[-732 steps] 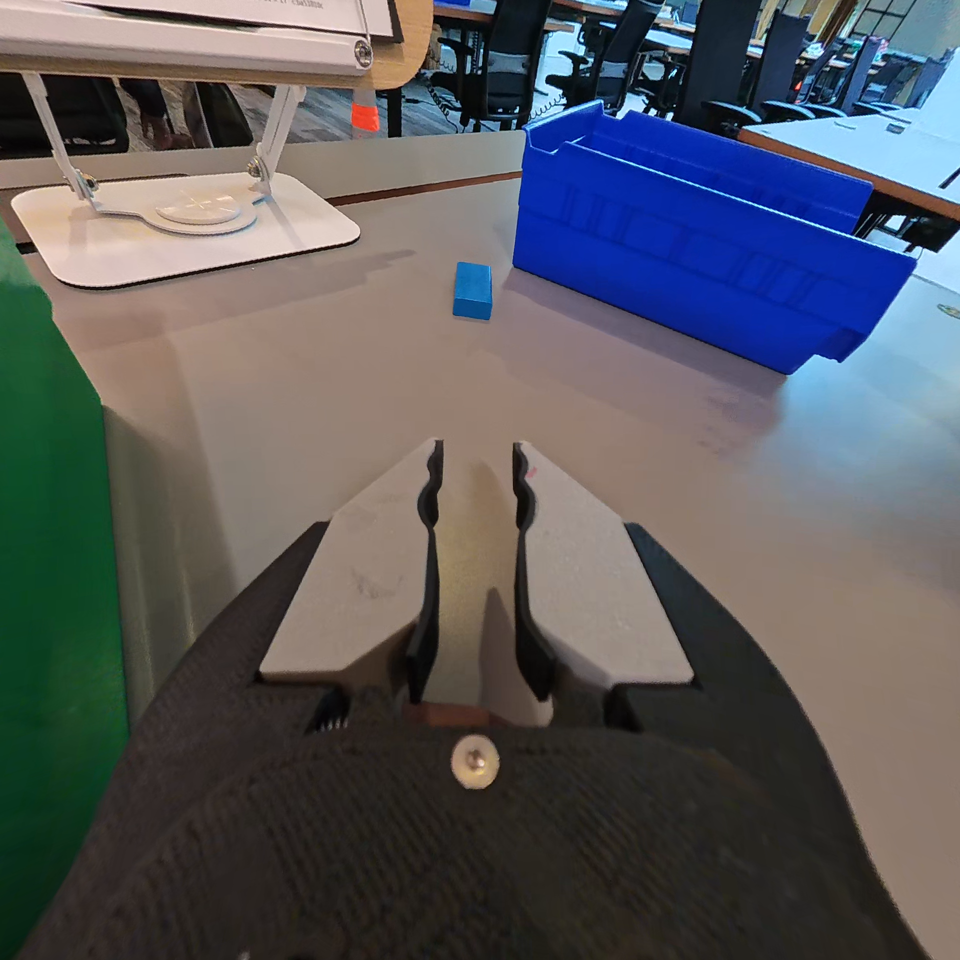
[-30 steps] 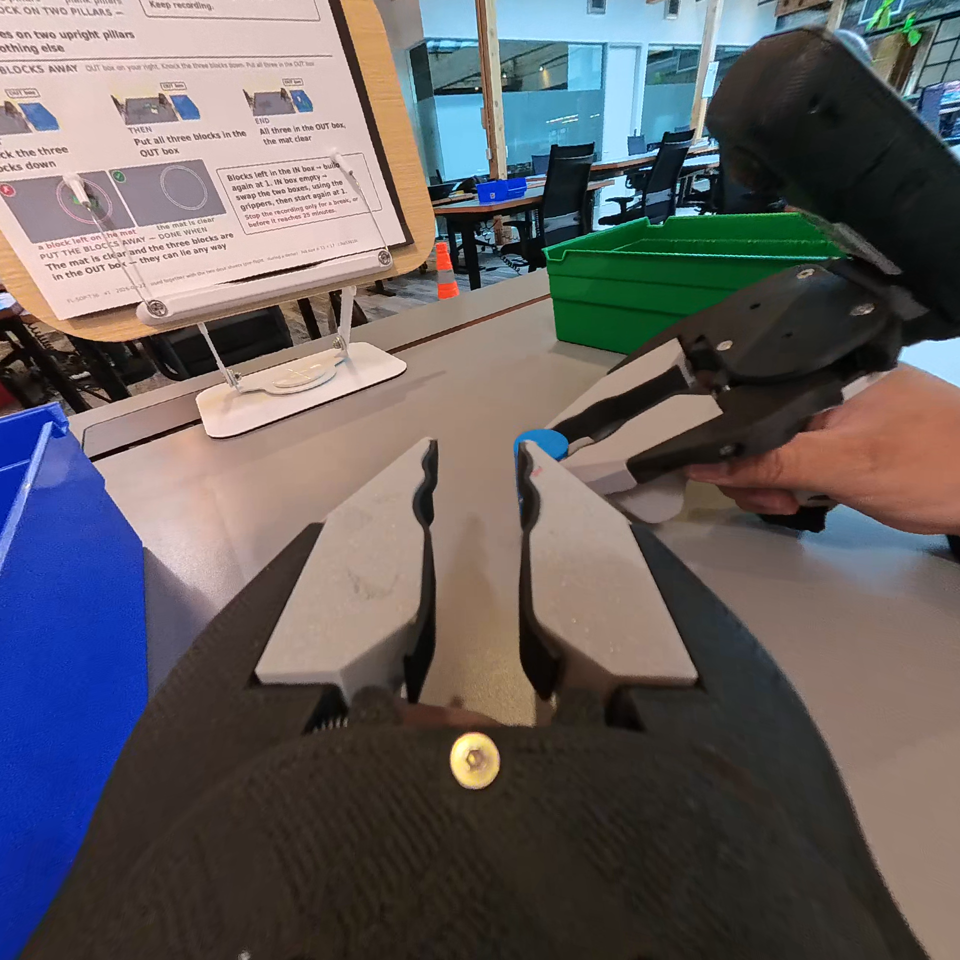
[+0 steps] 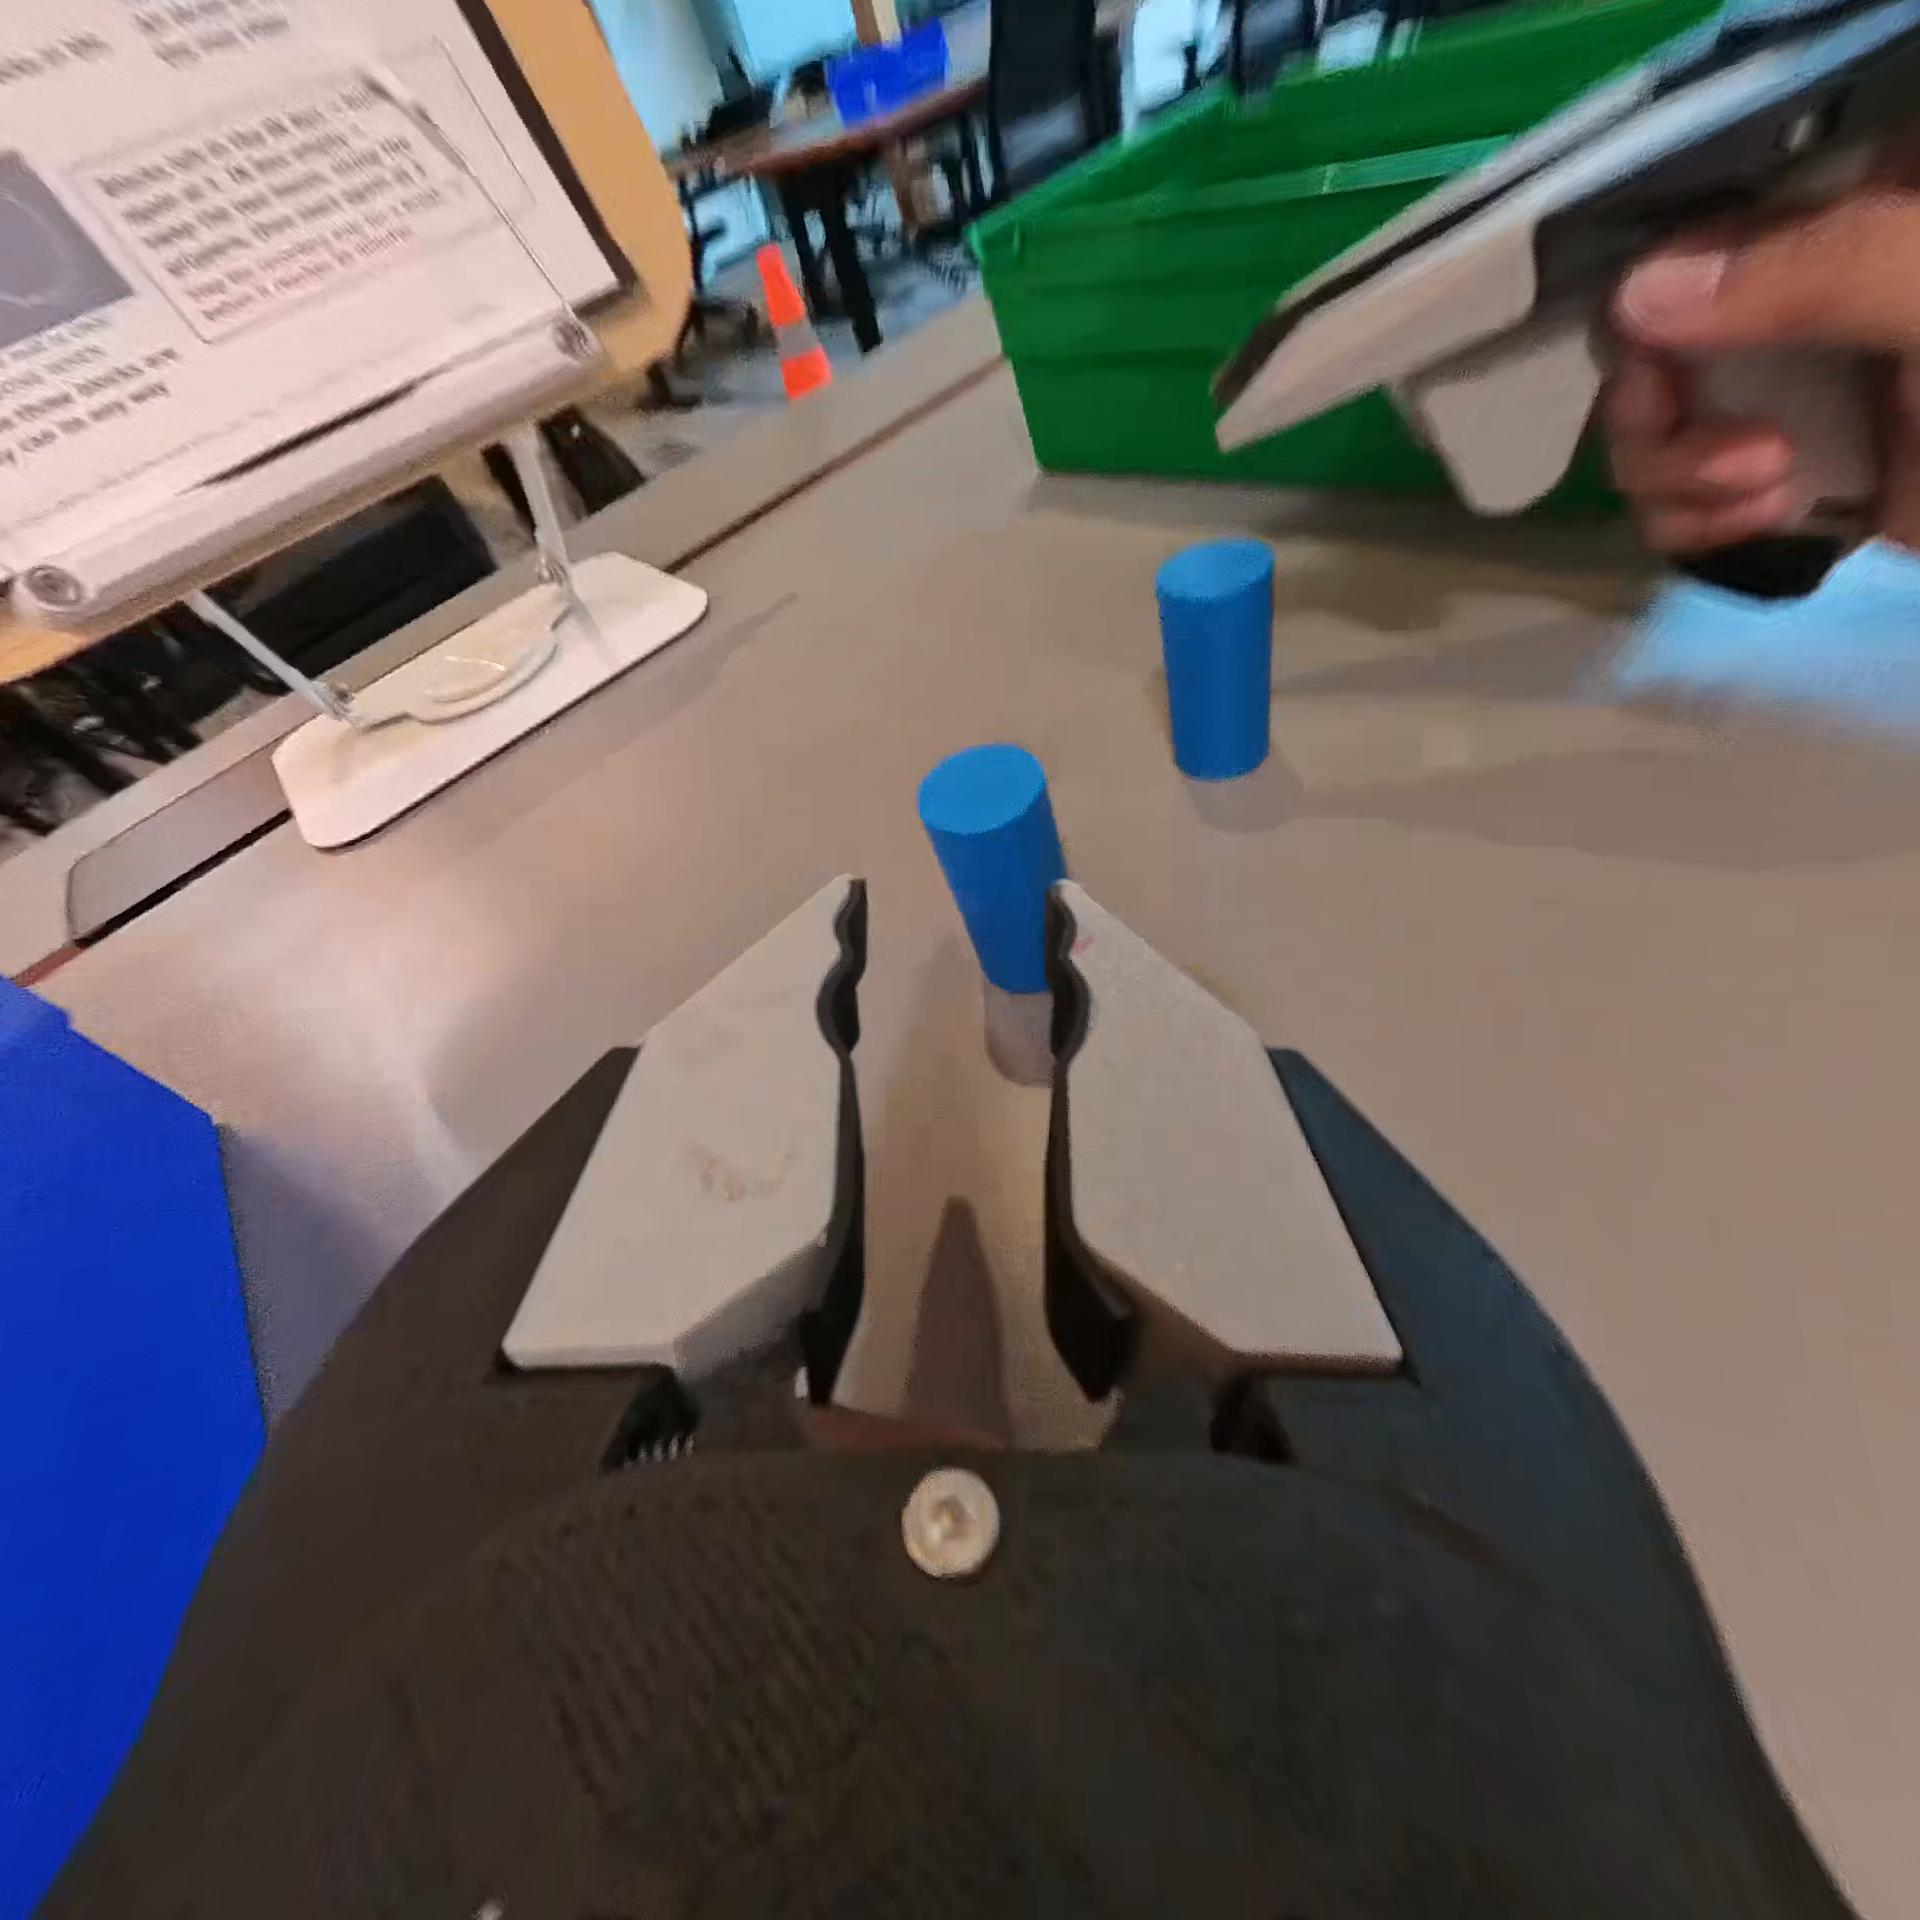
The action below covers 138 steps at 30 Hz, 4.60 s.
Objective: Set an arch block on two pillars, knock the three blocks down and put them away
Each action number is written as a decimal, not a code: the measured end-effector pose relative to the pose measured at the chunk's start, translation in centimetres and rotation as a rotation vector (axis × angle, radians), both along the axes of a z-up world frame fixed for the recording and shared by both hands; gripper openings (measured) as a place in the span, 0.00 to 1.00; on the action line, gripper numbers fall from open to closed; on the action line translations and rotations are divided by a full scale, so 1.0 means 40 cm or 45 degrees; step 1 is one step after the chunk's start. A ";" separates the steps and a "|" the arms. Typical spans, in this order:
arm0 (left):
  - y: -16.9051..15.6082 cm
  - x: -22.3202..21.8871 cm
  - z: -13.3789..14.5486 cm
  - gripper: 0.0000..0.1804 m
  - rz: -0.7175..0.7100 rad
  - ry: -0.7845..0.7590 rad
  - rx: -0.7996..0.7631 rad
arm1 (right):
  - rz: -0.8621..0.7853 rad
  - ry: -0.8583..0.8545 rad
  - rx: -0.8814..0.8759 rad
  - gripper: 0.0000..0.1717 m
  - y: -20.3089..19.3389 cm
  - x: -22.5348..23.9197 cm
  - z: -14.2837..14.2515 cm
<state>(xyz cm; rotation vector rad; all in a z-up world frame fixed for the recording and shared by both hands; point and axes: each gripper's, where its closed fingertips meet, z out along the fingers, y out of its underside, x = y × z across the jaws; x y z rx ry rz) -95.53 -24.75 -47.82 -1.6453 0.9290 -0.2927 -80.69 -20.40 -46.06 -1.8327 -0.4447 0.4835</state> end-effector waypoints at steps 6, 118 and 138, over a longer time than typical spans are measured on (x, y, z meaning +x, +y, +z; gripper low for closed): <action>0.046 0.023 -0.024 0.28 0.110 0.194 0.101 | -0.063 -0.193 -0.127 0.23 0.019 0.025 -0.083; 0.039 -0.613 0.037 0.13 0.379 0.377 -0.349 | -0.022 -0.355 -0.113 0.25 0.014 0.014 -0.113; 0.042 -0.598 0.130 0.13 0.310 -0.127 -0.134 | -0.036 -0.343 -0.083 0.25 0.016 0.018 -0.099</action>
